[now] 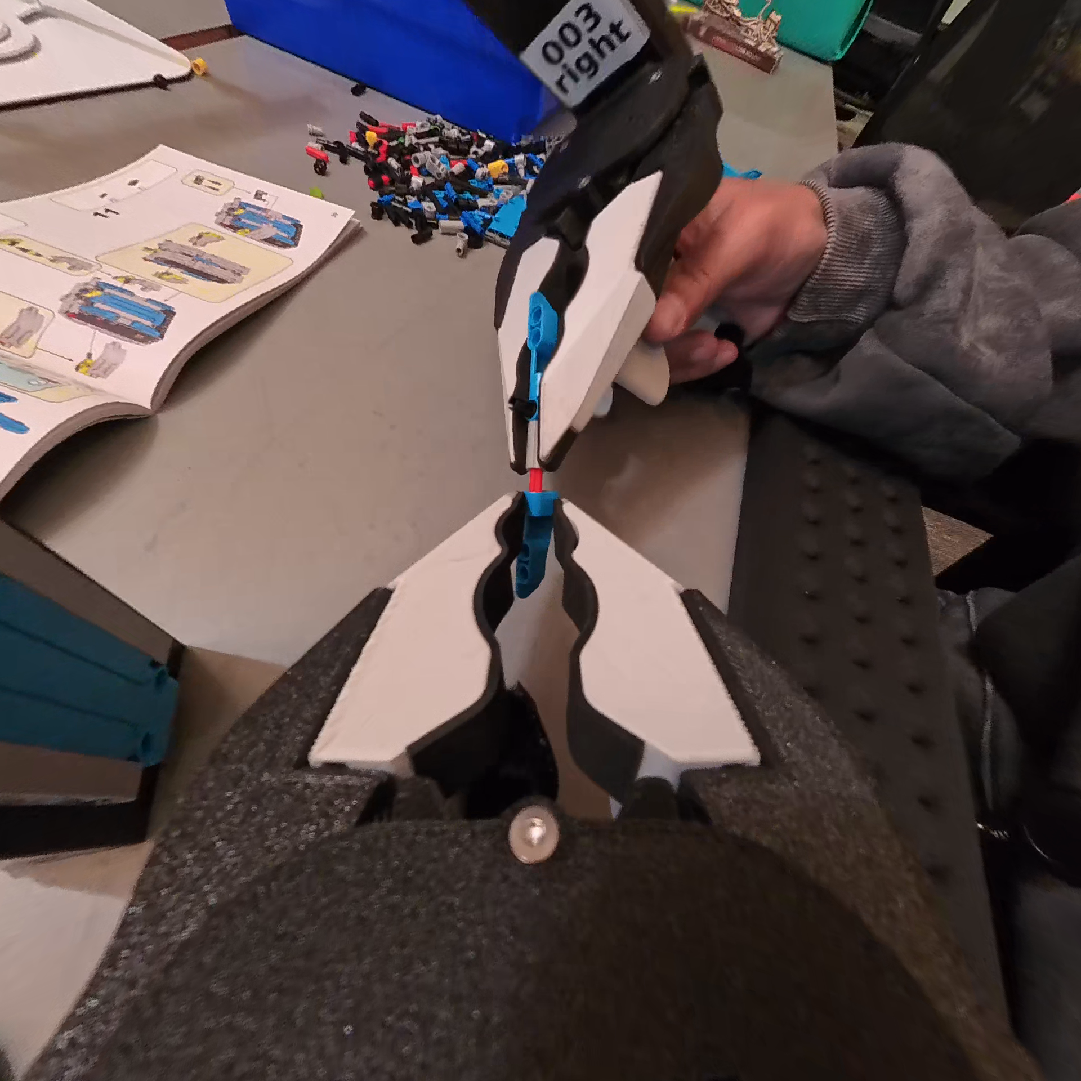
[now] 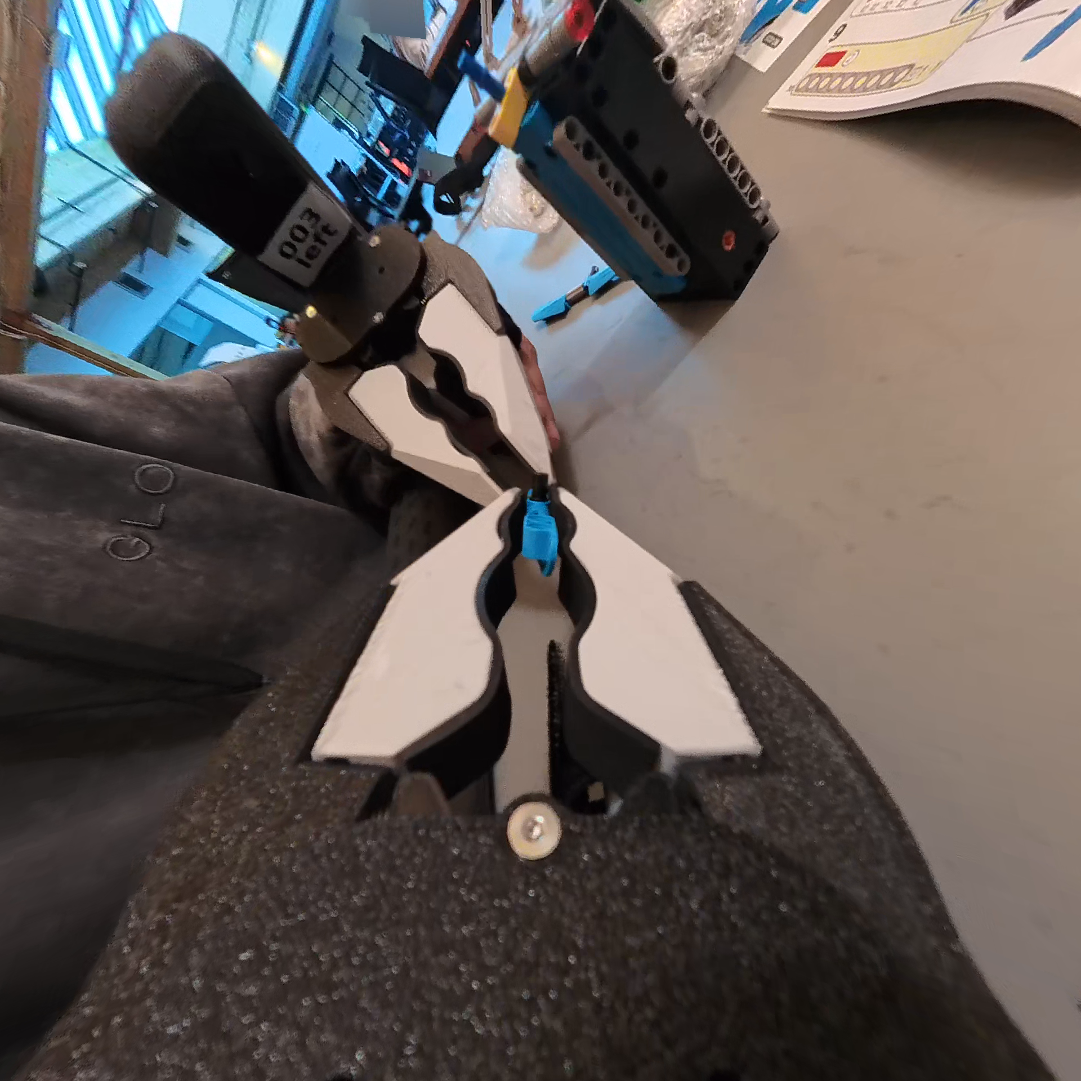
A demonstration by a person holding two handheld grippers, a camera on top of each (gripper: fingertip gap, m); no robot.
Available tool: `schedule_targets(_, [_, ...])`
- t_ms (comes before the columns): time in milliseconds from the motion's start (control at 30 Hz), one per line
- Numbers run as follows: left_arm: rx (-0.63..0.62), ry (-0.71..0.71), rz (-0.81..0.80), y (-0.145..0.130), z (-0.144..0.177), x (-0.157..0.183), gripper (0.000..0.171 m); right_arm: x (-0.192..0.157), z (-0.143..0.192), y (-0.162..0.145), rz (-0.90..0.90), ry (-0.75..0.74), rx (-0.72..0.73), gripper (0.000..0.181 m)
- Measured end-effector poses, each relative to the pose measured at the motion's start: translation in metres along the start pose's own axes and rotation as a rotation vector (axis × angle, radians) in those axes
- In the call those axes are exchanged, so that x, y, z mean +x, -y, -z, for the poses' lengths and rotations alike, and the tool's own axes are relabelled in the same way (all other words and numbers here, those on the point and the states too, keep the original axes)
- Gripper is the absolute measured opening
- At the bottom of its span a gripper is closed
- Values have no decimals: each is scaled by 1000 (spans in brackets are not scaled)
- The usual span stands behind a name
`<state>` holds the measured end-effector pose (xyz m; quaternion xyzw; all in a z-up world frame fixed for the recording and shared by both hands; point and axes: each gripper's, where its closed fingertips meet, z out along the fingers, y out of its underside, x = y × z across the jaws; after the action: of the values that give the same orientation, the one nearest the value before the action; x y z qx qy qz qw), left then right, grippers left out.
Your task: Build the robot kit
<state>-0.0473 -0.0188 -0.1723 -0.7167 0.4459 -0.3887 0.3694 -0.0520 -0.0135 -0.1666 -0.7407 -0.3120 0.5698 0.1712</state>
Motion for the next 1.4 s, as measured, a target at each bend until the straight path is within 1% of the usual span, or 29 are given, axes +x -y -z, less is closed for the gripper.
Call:
schedule_targets(133, [-17,-6,10,-3,-2,0,7,1,-1,-2,40,-44,-21,7])
schedule_targets(467, [-148,-9,-35,-22,-14,6,5,10,-7,-21,135,-179,-159,7])
schedule_targets(600, [-160,-15,-36,-23,-15,6,6,10,-6,-24,199,-222,-195,7])
schedule_targets(667, [-140,-26,-2,-20,-14,4,6,10,-6,-20,191,-203,-156,7])
schedule_targets(800, [-21,-107,122,-3,-3,4,6,-1,-2,-4,105,-82,-46,7])
schedule_targets(933, [52,-176,209,7,5,8,5,-12,0,3,138,-32,-3,7])
schedule_targets(967, [46,-187,211,7,5,9,5,-13,0,2,150,-31,-14,7])
schedule_targets(1067, [10,-166,147,1,3,13,5,-13,-3,-6,189,-53,-64,7])
schedule_targets(1167, [43,-210,222,5,6,13,4,-16,-2,-1,212,-52,-38,7])
schedule_targets(1300, [64,-260,306,8,8,14,3,-19,-2,-1,263,-78,-42,7])
schedule_targets(1400, [32,-268,331,2,5,14,3,-16,-4,-6,310,-123,-85,7])
